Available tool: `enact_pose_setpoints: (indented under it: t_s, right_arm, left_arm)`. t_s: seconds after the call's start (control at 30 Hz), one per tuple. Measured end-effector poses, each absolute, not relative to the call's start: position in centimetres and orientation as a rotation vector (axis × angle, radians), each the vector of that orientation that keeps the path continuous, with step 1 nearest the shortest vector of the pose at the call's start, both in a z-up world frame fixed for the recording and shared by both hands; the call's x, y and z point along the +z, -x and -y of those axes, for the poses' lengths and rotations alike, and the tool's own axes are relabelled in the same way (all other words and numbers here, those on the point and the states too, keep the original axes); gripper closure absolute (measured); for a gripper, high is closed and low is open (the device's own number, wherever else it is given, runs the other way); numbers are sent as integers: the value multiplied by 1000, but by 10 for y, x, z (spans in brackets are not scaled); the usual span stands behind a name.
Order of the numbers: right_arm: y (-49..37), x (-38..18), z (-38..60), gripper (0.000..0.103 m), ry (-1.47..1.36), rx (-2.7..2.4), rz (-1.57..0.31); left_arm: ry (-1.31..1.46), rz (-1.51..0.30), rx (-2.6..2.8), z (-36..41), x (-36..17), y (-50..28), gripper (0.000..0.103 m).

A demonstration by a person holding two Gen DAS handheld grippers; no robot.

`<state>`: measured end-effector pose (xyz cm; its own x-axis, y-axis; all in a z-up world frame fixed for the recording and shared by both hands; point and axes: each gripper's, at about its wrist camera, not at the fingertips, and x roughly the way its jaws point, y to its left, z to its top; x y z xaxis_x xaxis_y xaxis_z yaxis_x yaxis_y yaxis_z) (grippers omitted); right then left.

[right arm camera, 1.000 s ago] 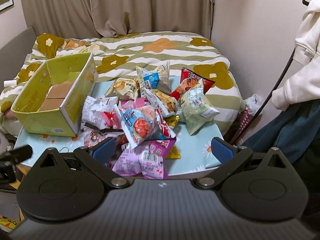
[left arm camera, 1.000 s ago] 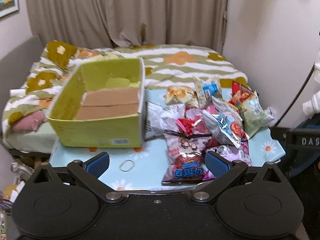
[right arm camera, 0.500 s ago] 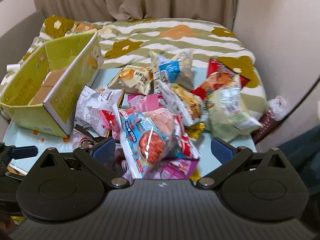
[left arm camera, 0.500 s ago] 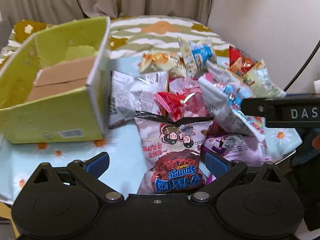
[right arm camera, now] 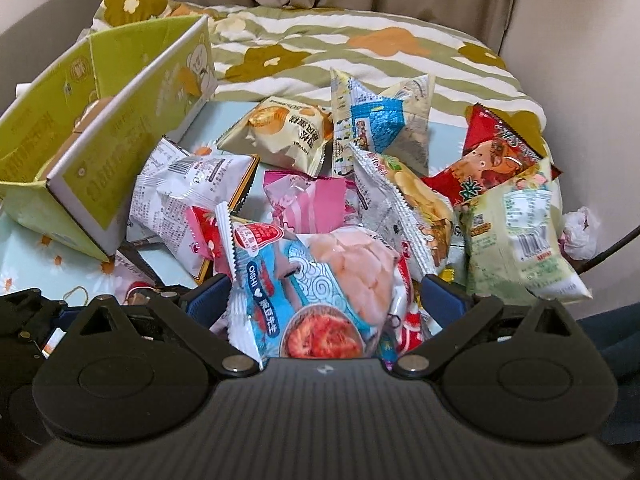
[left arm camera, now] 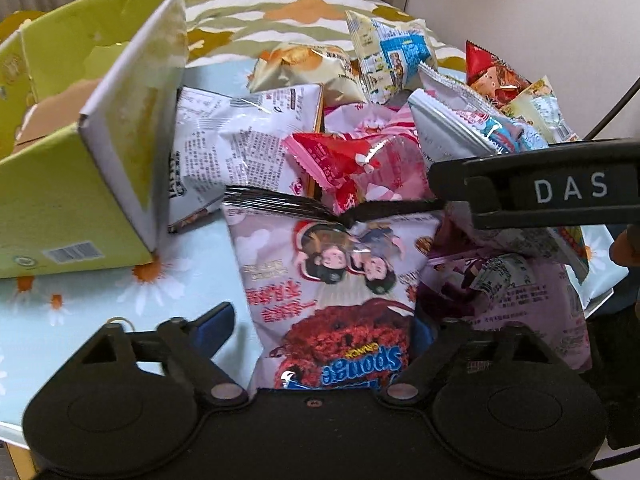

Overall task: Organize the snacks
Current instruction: 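Reach the left tool into the pile and grasp the pink Sponge snack bag, then carry the Sponge bag with the left tool while the right tool grasps a blue noodle-snack bag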

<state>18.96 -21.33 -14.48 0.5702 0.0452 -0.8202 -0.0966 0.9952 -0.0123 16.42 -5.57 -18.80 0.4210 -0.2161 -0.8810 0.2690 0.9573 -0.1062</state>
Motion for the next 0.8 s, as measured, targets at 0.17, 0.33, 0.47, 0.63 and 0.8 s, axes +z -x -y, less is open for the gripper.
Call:
enact_pose_setpoints:
  t_s: [0.17, 0.33, 0.47, 0.63, 0.8]
  right_arm:
    - [-194, -148, 215, 0, 48, 92, -961]
    - [-194, -148, 216, 1, 38, 113, -957]
    - [-192, -148, 216, 6, 34, 117, -950]
    - [-187, -142, 219, 14, 4, 127, -942]
    - [-182, -129, 222, 16, -9, 133, -905]
  left_arm:
    - [-55, -1101, -316, 55, -190, -167, 32]
    - [-65, -1087, -309, 54, -188, -167, 40]
    - [-58, -1075, -298, 52, -183, -164, 43]
    - [-53, -1053, -286, 50, -175, -160, 44]
    - [-59, -1016, -266, 48, -160, -153, 44]
